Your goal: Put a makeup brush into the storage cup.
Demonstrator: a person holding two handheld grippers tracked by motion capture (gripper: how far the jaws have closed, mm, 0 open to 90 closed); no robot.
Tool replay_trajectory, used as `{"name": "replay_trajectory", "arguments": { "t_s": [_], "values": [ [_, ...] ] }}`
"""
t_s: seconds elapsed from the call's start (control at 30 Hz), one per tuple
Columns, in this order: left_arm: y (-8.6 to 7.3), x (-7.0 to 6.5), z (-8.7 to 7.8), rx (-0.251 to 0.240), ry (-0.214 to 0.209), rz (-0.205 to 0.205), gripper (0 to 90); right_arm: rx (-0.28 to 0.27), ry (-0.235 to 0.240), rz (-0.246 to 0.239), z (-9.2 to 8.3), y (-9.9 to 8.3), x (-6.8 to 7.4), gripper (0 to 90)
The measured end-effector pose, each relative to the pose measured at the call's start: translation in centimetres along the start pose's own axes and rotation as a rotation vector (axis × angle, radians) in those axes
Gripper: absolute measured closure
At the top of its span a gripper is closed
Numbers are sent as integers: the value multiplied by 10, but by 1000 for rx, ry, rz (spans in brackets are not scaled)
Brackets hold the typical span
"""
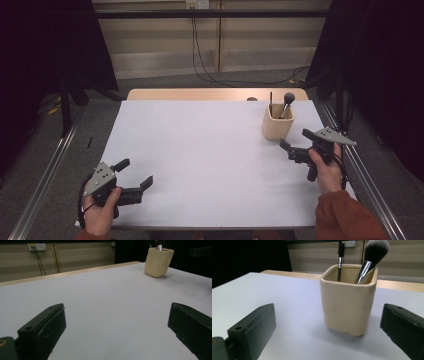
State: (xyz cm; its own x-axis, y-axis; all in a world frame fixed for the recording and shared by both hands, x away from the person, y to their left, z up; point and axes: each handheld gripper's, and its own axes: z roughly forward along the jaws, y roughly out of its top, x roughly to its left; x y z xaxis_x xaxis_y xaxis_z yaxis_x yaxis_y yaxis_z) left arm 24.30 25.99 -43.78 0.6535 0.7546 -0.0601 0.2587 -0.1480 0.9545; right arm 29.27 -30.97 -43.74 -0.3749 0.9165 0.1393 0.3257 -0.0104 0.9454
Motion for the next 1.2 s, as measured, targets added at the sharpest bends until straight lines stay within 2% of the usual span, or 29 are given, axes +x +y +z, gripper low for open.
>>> {"name": "replay_trajectory", "arguments": {
  "t_s": [0.07, 0.33, 0.43, 0.57, 0.7, 0.77, 0.8, 1.2],
  "values": [
    [0, 0, 0, -2, 0, 0, 18, 1, -12, 0, -4, -1, 1, 7],
    [0, -3, 1, -21, -4, -7, 18, -8, 3, -16, -22, -11, 7, 6],
    [1, -5, 0, -24, 1, 5, 18, -10, 11, -14, -28, -14, 11, 6],
    [0, -4, -1, -37, 7, -12, 18, -13, 21, -20, -36, -18, 15, 6],
    [0, -4, -2, -38, 5, -12, 18, -12, 28, -17, -43, -21, 19, 6],
    [0, -5, -3, -46, 3, -29, 18, -11, 27, -21, -46, -22, 20, 6],
    [1, -5, -3, -43, 1, -13, 18, -12, 28, -20, -49, -24, 21, 6],
    [0, -8, -6, -44, 8, -13, 18, 17, 34, -44, -69, -39, 23, 4]
  ]
}}
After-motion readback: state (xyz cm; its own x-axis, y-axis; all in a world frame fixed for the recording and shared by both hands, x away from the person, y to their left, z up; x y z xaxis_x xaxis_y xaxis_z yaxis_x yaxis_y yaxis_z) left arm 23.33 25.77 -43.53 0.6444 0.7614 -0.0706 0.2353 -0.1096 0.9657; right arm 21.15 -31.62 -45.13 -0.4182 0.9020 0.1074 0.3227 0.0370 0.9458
